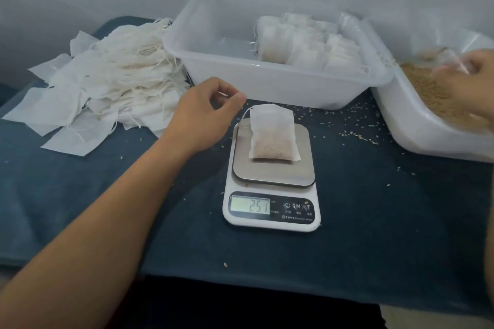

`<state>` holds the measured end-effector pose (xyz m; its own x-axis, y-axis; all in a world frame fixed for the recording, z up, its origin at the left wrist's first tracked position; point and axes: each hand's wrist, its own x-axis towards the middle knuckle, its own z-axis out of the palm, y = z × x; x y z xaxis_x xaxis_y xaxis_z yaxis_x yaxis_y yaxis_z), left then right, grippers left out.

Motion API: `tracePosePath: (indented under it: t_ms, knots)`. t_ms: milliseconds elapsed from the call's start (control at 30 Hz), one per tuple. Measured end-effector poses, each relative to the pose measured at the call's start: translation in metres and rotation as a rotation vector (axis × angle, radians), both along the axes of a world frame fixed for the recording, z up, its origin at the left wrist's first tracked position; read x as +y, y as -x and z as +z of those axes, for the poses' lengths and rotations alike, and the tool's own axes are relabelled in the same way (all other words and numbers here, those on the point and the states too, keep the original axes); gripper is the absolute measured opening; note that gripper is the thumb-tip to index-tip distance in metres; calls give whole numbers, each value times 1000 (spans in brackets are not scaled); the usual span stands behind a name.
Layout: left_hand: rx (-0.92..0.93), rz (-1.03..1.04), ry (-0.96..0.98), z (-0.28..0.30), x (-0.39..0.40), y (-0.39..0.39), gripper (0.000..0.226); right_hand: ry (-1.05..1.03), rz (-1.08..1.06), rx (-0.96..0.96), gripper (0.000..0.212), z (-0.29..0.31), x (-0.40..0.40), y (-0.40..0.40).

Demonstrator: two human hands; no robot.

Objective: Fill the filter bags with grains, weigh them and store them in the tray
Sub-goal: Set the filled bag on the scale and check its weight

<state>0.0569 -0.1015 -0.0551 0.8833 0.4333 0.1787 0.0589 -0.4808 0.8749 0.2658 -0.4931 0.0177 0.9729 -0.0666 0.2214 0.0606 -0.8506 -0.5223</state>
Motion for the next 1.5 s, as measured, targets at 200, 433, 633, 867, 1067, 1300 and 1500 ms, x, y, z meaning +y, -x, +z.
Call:
tracePosePath:
  t_ms: [200,433,633,867,1067,1300,1500]
  knots:
    - [-13,6,35,5,-1,1,10,230,-13,277,50,-20,-17,-36]
    - [15,-105,-33,7,-7,5,13,521,35,298,49,-12,9,-27]
    - [47,-130,-115,6,-11,0,30,608,75,323,41,-5,20,-12]
    - [13,-206,-45,16,-15,-14,18,373,-59,-39,46,9,30,16]
    - [-175,-280,-60,55,-26,-4,15,-187,124,-759,19,4,62,73]
    - [-205,-142,-343,137,-21,-50,8,-294,391,-772,14,-23,84,103]
    - [-22,-124,-483,146,-7,-123,12,-414,407,-731,13,-26,84,103]
